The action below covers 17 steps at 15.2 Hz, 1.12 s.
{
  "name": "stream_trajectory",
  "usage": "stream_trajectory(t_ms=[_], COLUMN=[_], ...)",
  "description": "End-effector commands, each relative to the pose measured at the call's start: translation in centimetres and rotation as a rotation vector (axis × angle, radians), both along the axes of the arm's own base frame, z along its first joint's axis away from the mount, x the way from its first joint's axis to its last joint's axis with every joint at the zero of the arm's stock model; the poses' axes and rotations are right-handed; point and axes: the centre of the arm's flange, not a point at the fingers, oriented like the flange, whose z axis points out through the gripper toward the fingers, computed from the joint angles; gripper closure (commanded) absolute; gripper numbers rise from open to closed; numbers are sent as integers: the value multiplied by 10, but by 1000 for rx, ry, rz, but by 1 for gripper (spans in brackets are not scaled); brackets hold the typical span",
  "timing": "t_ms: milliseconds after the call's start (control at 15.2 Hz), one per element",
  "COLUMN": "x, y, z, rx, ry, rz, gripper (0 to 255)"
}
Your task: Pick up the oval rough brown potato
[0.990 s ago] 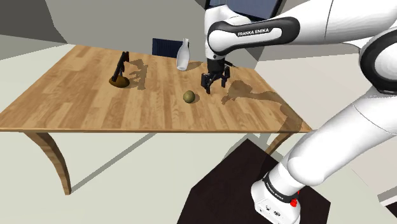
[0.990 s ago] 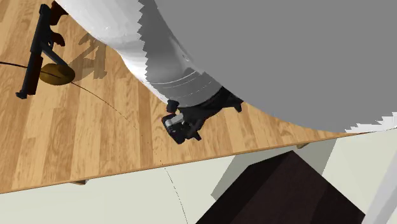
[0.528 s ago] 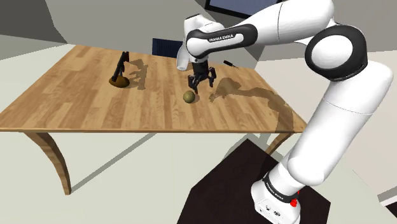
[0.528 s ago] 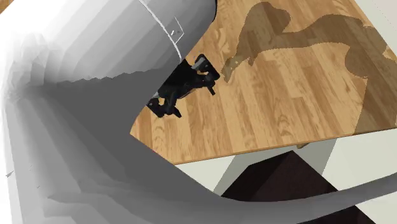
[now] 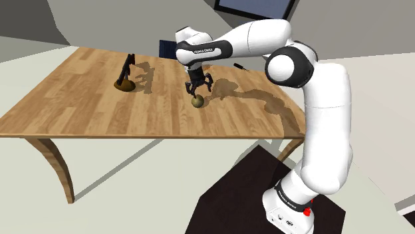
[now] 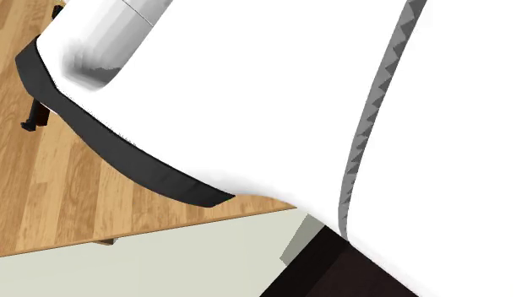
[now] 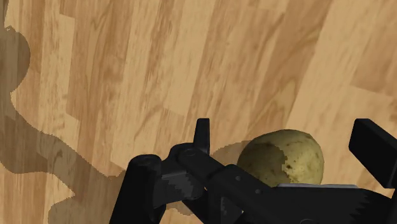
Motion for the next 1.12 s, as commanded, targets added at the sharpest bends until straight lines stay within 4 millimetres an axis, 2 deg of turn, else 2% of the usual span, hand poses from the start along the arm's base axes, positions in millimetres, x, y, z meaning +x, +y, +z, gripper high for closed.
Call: stream_trajectory(t_ms=[0, 132, 198, 660, 792, 858, 1056], x=[20, 43, 45, 45, 45, 45, 45], y=[-4, -10, -11, -11, -11, -11, -11], z=[-18, -36, -38, -78, -78, -78, -78], rx=[-21, -41, -42, -42, -42, -42, -42], ry=[17, 34, 35, 35, 35, 35, 35], rz=[-21, -42, -43, -43, -43, -43, -43], gripper=[0, 0, 0, 0, 0, 255, 255])
